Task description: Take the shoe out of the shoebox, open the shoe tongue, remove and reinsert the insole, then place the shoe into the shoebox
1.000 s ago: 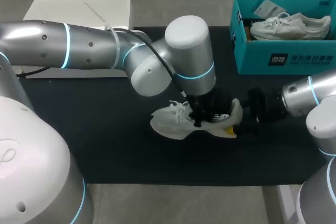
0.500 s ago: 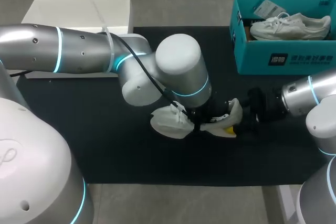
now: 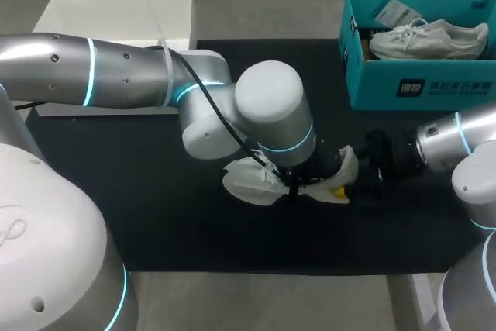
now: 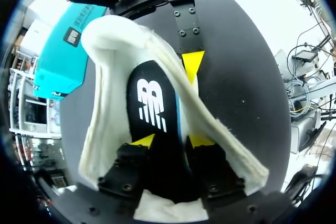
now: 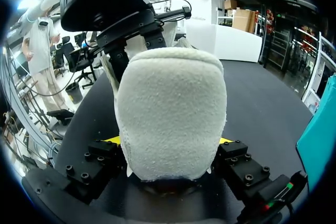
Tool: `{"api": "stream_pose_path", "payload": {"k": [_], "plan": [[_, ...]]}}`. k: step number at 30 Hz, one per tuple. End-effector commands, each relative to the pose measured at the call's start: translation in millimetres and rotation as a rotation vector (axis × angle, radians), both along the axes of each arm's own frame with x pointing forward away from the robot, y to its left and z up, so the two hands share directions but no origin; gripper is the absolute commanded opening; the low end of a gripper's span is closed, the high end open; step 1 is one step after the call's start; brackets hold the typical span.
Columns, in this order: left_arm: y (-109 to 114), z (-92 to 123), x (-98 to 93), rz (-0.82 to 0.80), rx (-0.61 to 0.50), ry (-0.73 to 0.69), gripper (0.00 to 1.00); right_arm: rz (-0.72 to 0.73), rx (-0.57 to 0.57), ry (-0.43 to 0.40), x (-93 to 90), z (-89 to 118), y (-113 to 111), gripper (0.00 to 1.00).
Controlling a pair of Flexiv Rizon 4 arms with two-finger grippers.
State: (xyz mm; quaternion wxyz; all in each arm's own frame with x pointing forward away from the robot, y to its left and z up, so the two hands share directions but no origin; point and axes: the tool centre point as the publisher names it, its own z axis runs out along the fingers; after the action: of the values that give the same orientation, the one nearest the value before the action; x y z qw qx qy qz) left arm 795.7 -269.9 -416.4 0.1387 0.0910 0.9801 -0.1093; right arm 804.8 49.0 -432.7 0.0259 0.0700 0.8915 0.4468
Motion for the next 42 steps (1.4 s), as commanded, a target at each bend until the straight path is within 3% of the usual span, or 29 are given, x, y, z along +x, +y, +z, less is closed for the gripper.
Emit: {"api": "stream_pose_path", "payload": {"k": [1,8,11,12,23,42], "plan": [[-30.1,-85.5,23.6,-0.004,0.014,0.027,0.36,-0.001,0.0,0.001,0.4,-6.8,3.4,0.0],[-33.9,-95.0,24.4,-0.011,0.038,0.084,0.3,-0.001,0.0,0.001,0.4,-6.8,3.4,0.0],[-34.3,-97.1,24.4,-0.02,0.043,0.121,0.15,-0.001,0.0,0.001,0.4,-6.8,3.4,0.0],[-34.3,-97.1,24.4,-0.022,0.044,0.125,0.0,-0.001,0.0,0.001,0.4,-6.8,3.4,0.0],[-22.0,-83.3,22.7,-0.043,0.032,0.224,0.0,-0.001,0.0,0.001,0.4,-6.8,3.4,0.0],[-7.3,-12.5,7.8,-0.091,-0.063,0.364,0.0,-0.001,0.0,0.001,0.4,-6.8,3.4,0.0]]}}
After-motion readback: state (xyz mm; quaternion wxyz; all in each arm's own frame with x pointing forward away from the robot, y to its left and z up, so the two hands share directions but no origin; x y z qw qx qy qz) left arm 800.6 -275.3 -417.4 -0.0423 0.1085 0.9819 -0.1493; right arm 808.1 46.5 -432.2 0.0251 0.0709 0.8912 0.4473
